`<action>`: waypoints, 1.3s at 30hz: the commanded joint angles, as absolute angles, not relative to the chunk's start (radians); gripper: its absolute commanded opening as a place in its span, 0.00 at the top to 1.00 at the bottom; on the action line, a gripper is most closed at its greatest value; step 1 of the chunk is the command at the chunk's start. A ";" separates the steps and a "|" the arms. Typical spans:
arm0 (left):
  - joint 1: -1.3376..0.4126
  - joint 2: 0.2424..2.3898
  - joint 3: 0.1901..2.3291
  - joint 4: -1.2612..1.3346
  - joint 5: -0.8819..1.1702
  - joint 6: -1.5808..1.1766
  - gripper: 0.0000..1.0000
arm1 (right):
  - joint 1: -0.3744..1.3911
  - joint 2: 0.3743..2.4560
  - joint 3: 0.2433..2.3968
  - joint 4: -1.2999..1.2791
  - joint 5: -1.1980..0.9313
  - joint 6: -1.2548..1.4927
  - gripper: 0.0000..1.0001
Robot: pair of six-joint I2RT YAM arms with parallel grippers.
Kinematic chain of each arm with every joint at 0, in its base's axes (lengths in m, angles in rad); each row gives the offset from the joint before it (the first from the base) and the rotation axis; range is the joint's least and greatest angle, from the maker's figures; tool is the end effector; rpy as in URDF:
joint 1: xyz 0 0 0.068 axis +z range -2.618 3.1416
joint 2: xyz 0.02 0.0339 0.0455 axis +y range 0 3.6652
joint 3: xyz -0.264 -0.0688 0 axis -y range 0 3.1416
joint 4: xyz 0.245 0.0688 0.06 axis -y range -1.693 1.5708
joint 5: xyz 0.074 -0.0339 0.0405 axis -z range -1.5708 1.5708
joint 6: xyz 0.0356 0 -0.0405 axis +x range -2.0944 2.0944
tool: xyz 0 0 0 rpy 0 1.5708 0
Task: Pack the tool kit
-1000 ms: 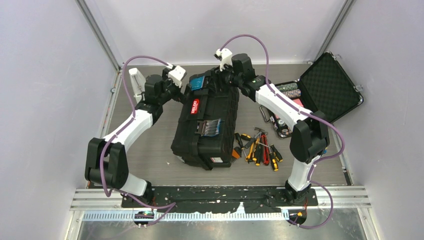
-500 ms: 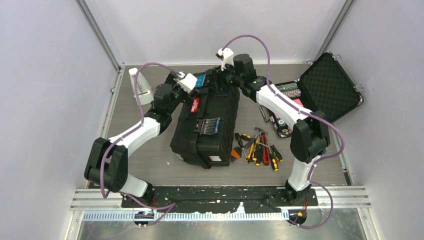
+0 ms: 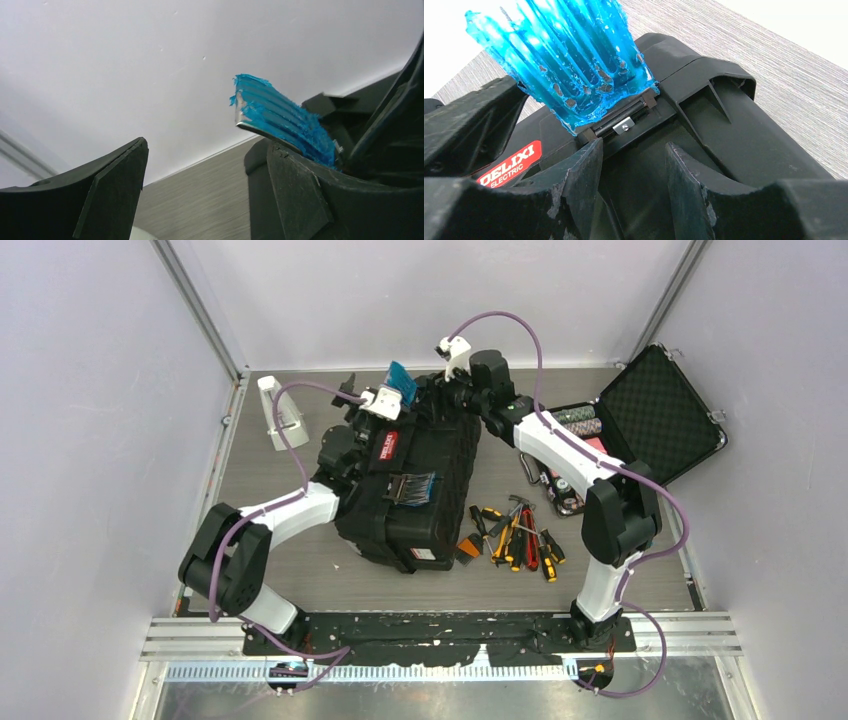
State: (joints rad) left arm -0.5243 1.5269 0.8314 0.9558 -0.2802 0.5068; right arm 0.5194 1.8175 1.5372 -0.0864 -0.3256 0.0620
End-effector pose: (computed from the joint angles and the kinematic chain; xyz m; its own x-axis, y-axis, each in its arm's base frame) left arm 0.2988 -0.1614 0.2942 0.3160 0.3561 -0.8794 0.1102 0.9068 0.4068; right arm 0.3738 0.2268 0.3208 -0.3559 -0.1358 -0.9246 -0.7088 0.6840 0.1723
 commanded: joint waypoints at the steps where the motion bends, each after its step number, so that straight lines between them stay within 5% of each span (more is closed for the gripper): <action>1: -0.531 1.517 0.848 1.085 -0.206 0.379 0.11 | 0.530 1.806 1.492 -0.192 -0.370 0.099 0.45; 15: -0.532 1.519 0.909 0.937 0.087 0.135 0.11 | 0.488 1.626 1.333 -0.010 -0.324 0.126 0.45; 24: -0.532 1.482 0.936 0.844 0.106 0.082 0.11 | 0.486 1.415 1.156 0.084 -0.090 0.099 0.41; 39: -0.493 1.170 1.041 -0.002 -0.095 -0.136 0.01 | 0.522 1.406 1.153 -0.085 -0.181 0.361 0.20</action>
State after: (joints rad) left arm -0.5095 1.2175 0.9802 0.3092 -0.0509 -0.0483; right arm 0.4973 1.3888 1.1431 -0.0608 -0.1417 0.2581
